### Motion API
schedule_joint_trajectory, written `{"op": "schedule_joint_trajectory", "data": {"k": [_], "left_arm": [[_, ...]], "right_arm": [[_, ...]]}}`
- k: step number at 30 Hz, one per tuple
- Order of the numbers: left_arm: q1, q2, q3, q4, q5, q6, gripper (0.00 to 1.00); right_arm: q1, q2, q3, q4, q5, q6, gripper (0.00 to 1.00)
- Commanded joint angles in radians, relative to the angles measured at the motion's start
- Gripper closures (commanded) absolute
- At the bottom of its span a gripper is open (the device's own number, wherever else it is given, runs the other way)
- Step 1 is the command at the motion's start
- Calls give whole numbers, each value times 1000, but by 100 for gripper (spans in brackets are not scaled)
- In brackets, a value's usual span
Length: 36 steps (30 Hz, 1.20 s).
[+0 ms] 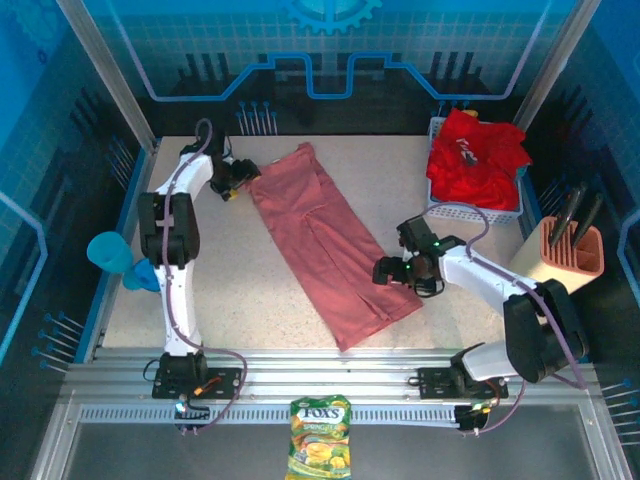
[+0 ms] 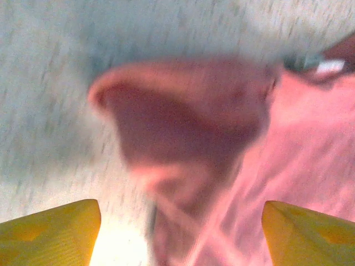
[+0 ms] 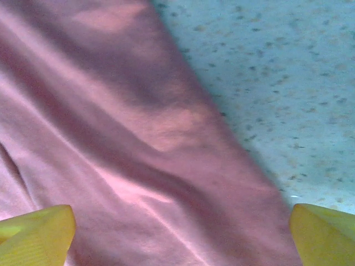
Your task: Fold and stack the t-shirts
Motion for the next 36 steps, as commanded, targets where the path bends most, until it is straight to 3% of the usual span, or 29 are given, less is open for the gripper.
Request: {"op": "schedule_joint_trajectory", "data": {"k": [1, 5, 10, 22, 36], "left_arm": [[-24, -198, -179, 14, 39, -58, 21], [-62, -296, -383, 103, 42, -74, 21], [-76, -208, -334, 156, 67, -73, 22], [-105, 86, 24, 95, 87, -26, 23], [-208, 370, 563, -75, 150, -26, 24]], "right_arm": [[-51, 6, -11, -63, -46, -57, 0], [-71, 29, -39, -41, -102, -85, 0], [-70, 49, -90, 31, -218, -74, 3], [-7, -4, -181, 135, -300, -26, 5], [251, -53, -173, 217, -252, 146, 5]]}}
